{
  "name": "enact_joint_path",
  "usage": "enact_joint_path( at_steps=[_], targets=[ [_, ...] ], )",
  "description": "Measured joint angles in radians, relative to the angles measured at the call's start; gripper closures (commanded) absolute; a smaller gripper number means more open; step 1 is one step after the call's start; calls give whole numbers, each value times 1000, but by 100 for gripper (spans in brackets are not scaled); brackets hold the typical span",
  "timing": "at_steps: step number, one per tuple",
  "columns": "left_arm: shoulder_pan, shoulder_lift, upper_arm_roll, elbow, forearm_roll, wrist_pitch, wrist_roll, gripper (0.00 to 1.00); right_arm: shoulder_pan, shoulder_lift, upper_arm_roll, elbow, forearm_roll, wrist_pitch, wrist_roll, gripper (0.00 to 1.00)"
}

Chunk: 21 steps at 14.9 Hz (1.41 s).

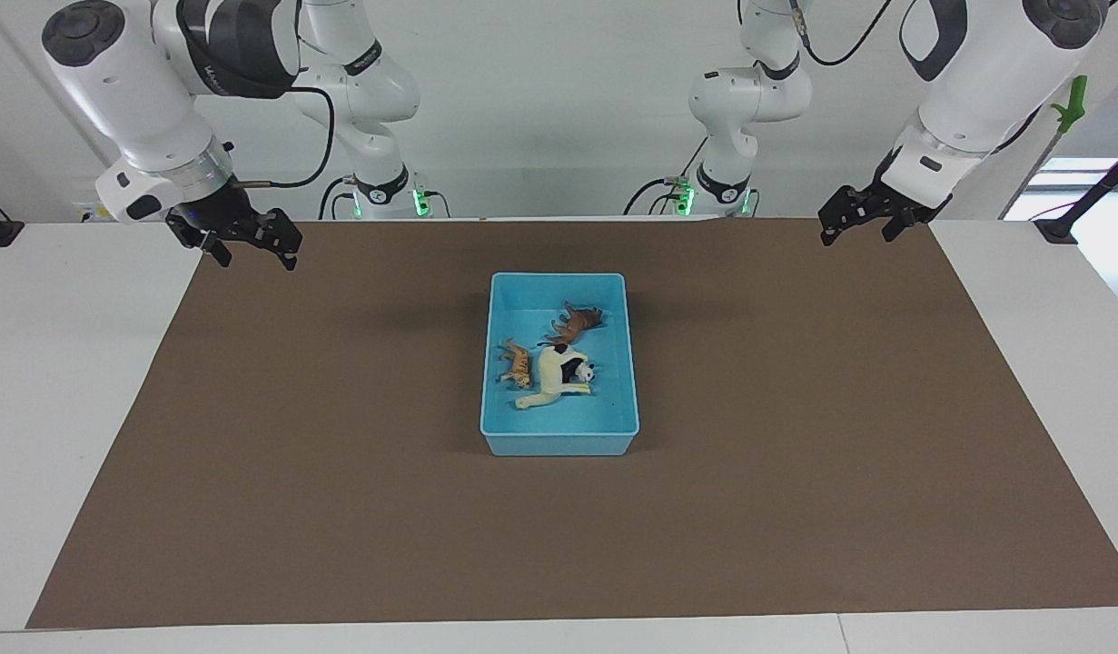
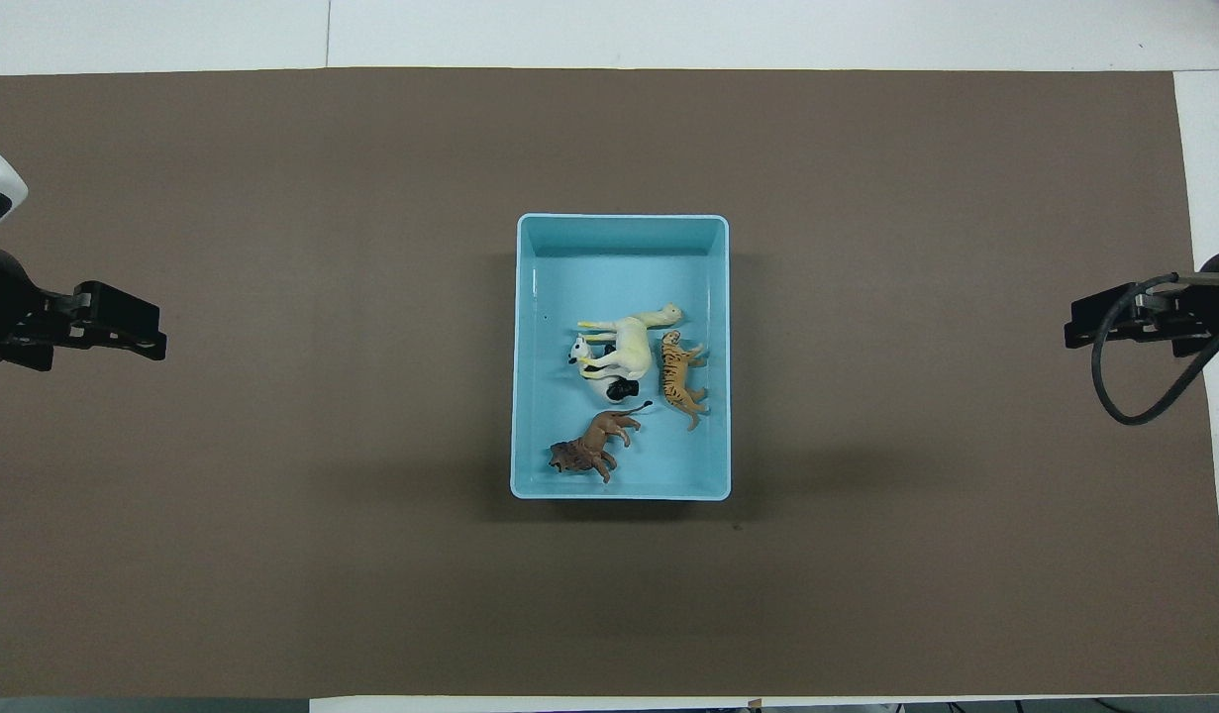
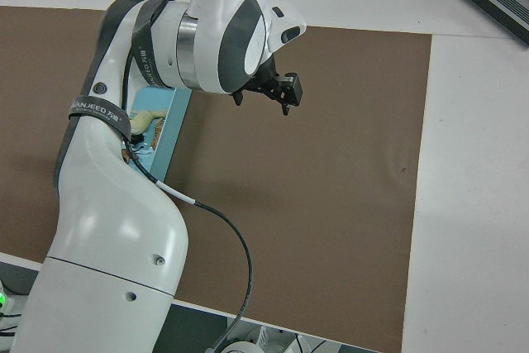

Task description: Put all toys into storage box

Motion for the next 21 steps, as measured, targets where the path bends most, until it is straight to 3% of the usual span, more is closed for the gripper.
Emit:
enact_joint_path(
  at_steps=[21],
  targets=[
    [-5,0,3,0,0,1,0,0,-27,-7,0,1,-3,61,-60,0]
  ],
)
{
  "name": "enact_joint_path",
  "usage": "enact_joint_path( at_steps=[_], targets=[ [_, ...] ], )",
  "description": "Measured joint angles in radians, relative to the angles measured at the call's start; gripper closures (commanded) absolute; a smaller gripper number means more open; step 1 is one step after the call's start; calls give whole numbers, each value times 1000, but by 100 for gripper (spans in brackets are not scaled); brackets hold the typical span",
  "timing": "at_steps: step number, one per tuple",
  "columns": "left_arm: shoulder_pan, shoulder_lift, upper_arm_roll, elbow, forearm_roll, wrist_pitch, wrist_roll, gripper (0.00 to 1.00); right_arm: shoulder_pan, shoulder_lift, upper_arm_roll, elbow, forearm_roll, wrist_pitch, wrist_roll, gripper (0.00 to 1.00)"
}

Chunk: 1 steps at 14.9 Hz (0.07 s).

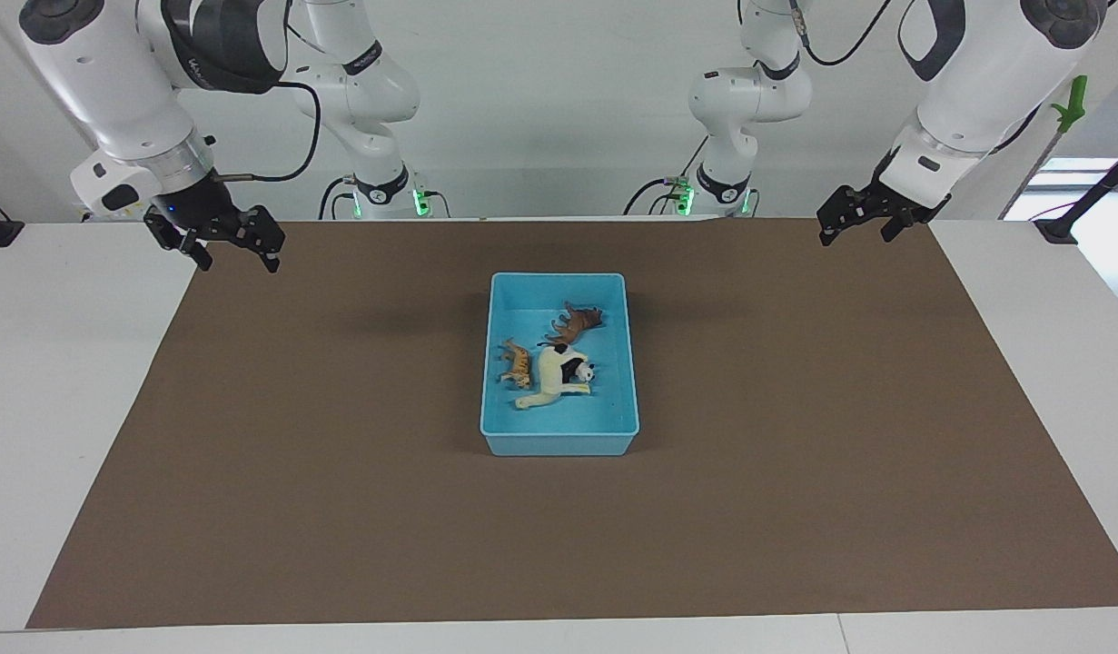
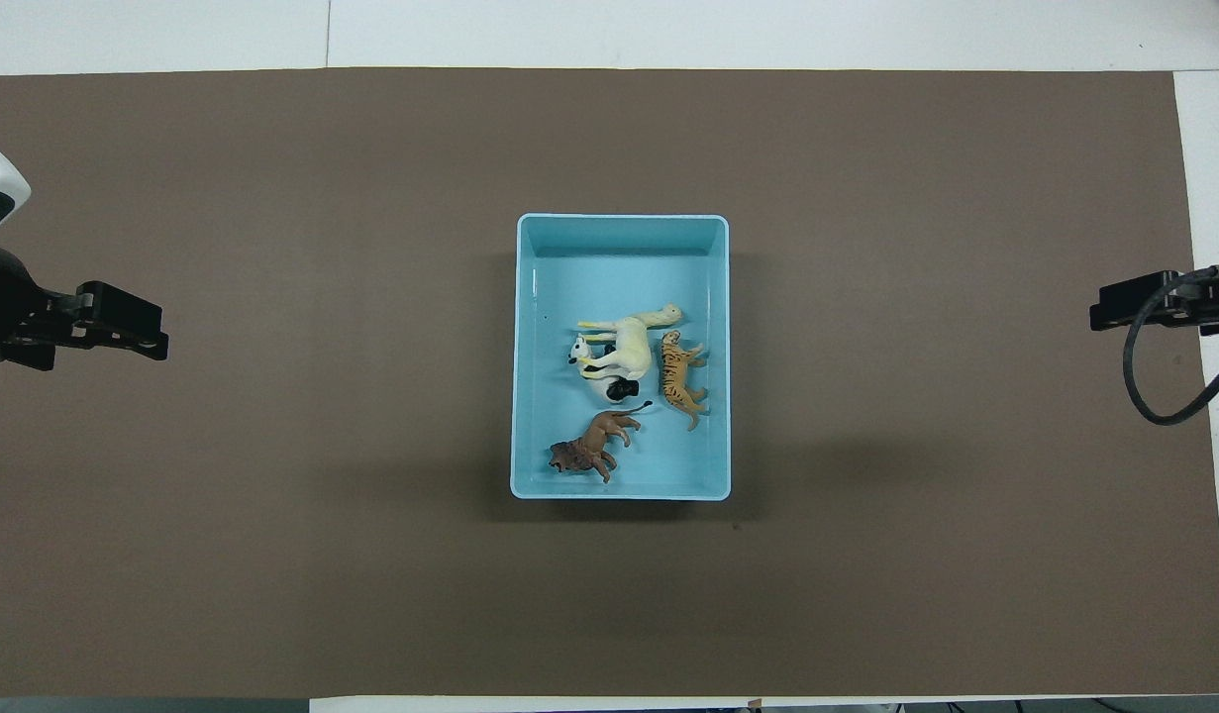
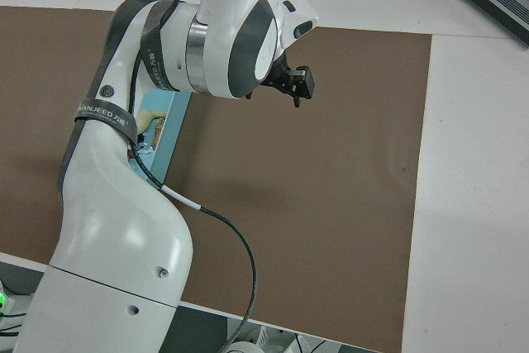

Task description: Put all toys into storage box

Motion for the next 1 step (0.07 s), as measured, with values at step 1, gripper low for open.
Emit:
enact_joint_path(
  at_steps=[1],
  targets=[
    [0,0,0,0,0,0,0,0,0,0,0,0,0,0,0,0]
  ],
)
